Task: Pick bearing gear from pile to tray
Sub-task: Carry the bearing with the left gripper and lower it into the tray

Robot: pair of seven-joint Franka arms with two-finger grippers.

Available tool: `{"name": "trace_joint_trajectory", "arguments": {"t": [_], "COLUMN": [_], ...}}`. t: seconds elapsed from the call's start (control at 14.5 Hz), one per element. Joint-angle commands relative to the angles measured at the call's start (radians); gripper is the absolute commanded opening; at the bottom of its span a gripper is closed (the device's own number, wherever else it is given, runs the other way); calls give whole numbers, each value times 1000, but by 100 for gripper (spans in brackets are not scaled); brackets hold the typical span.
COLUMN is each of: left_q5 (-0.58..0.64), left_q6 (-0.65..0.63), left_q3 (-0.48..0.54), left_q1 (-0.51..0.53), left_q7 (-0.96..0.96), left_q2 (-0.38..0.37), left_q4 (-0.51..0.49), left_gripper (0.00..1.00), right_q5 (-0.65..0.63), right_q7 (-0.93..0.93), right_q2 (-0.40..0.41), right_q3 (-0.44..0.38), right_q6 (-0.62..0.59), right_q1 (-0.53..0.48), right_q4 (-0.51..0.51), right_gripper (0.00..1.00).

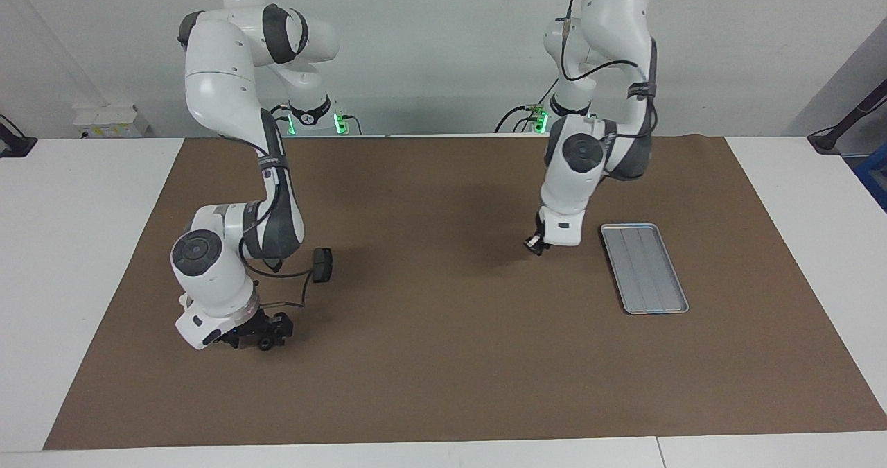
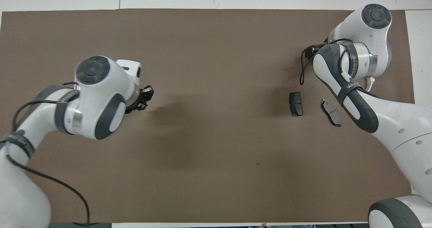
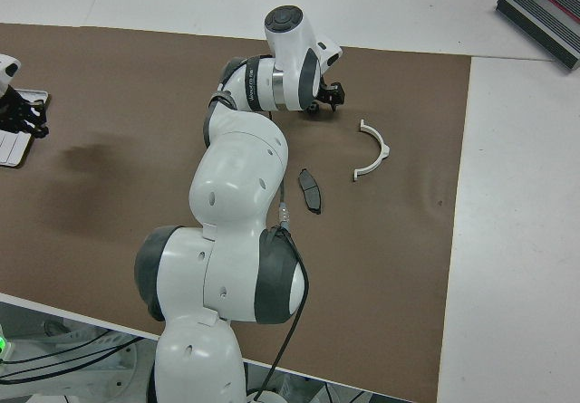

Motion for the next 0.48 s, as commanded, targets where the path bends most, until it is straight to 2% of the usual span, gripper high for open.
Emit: {"name": "trace_joint_trajectory", "arguments": {"t": [0.0,0.14,0.21,0.28,0.41], "left_q5": [-2,-2,-4,-5,-7], "left_q6": [-4,30,78,134,159], "left_q3": [-15,-15,-15,-16,-16], "left_q1": [169,263,291,296,293], "left_q7": [289,465,492,488,443], "left_q2": [-37,-35,-34,-34,-32], "left_q4": [-33,-37,-43,-64,-76], "left_gripper": [9,9,9,9,9], "right_q5": [18,18,18,19,19], "right_q7": [14,14,14,14,14], "right_q2": [1,1,1,1,1], "right_q3": [16,16,16,16,16], "right_q6": [10,7,9,7,6], "right_q1": [-17,-15,-17,-17,-21], "right_q4": [-5,-5,-5,-5,-6], "right_gripper": [93,80,72,60,36]}}
